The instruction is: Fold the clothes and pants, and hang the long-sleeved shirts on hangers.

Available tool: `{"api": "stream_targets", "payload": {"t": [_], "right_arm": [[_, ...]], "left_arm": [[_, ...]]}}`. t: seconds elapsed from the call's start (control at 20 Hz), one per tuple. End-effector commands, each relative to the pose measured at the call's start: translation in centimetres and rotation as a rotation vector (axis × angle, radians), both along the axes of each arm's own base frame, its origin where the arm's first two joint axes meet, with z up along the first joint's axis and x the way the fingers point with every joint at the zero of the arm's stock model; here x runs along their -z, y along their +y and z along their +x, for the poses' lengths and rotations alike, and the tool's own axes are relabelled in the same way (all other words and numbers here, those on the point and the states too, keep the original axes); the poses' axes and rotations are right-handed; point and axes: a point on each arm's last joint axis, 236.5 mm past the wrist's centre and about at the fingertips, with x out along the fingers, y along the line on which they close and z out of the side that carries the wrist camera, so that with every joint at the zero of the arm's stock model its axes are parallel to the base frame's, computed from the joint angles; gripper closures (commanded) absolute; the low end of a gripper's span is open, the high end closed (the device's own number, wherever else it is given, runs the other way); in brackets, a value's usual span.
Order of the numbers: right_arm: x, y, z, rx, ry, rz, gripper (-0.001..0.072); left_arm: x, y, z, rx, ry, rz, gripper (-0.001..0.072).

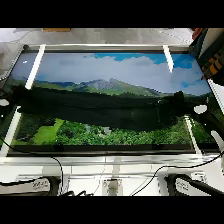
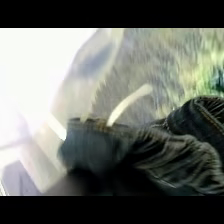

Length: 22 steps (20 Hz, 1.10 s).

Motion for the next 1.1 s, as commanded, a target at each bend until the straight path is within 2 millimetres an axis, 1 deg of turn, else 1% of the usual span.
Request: {"api": "stream_targets", "payload": {"t": [0.0,0.05,0.15,0.2,0.25,0.3,0.35,0.4,0.45,0.5,0.55,0.6,0.65,0.7,0.75,0.8,0.85,0.9,1.05], "right_arm": [[-0.2,-1.2,0.9,-0.045,-0.04,-0.125,0.0235],[-0.2,-0.8,0.8,-0.128,-0.035,-0.193,0.0171],[-0.7,0.4,0.8,-0.261,-0.03,-0.264,0.0171],[-1.1,0.7,1.0,-0.289,-0.031,-0.269,0.0171],[-1.6,1.1,1.1,-0.309,-0.034,-0.267,0.0171],[-2.0,1.4,1.2,-0.325,-0.036,-0.265,0.0172],[-2.3,1.6,1.3,-0.34,-0.036,-0.263,0.0172],[-2.4,1.9,1.1,-0.363,-0.028,-0.266,0.0172],[-2.3,2.1,0.9,-0.385,-0.016,-0.273,0.0173],[-2.1,2.2,0.7,-0.406,-0.001,-0.282,0.0173],[-1.8,2.3,0.3,-0.427,0.016,-0.292,0.0174],[-1.5,2.4,0.0,-0.445,0.032,-0.296,0.0174],[-1.3,2.6,-0.2,-0.453,0.039,-0.29,0.0174],[-1.3,2.8,-0.4,-0.462,0.045,-0.28,0.0174],[-1.2,3.0,-0.5,-0.467,0.05,-0.274,0.0174],[-1.0,3.2,-0.7,-0.475,0.057,-0.266,0.0173],[-0.9,3.4,-0.9,-0.483,0.063,-0.259,0.0173],[-0.9,3.6,-1.1,-0.491,0.069,-0.248,0.0174],[-1.0,4.7,-1.3,-0.496,0.068,-0.186,0.0174]], "left_arm": [[-0.9,-1.0,1.6,0.019,-0.028,0.006,0.0017],[-2.4,-1.3,2.0,0.032,-0.049,0.009,0.0016],[-6.4,-1.0,2.2,0.053,-0.101,0.083,0.0016],[-8.5,-0.7,2.0,0.059,-0.122,0.134,0.0016],[-10.5,-0.2,1.3,0.059,-0.14,0.18,0.0016],[-11.4,-0.1,0.4,0.077,-0.126,0.205,0.0018],[-11.1,0.0,-1.0,0.121,-0.063,0.211,0.0033],[-9.8,0.4,-2.7,0.147,0.013,0.169,0.0109],[-7.6,1.1,-5.1,0.147,0.104,0.066,0.0142],[-5.5,2.0,-7.4,0.121,0.175,-0.041,0.0133],[-3.4,2.8,-9.8,0.086,0.235,-0.153,0.0101],[-1.6,3.4,-11.8,0.058,0.281,-0.238,0.0023],[0.1,4.1,-13.5,0.021,0.313,-0.301,0.0004],[1.5,4.6,-14.7,-0.012,0.329,-0.344,0.0004],[2.8,4.7,-15.2,-0.035,0.327,-0.397,0.0004],[4.0,4.4,-15.1,-0.048,0.314,-0.458,0.0004],[5.1,4.0,-14.5,-0.055,0.293,-0.527,0.0004],[6.1,3.4,-13.3,-0.06,0.263,-0.6,0.0003],[9.7,3.0,-10.3,-0.12,0.202,-0.731,0.0003]]}}
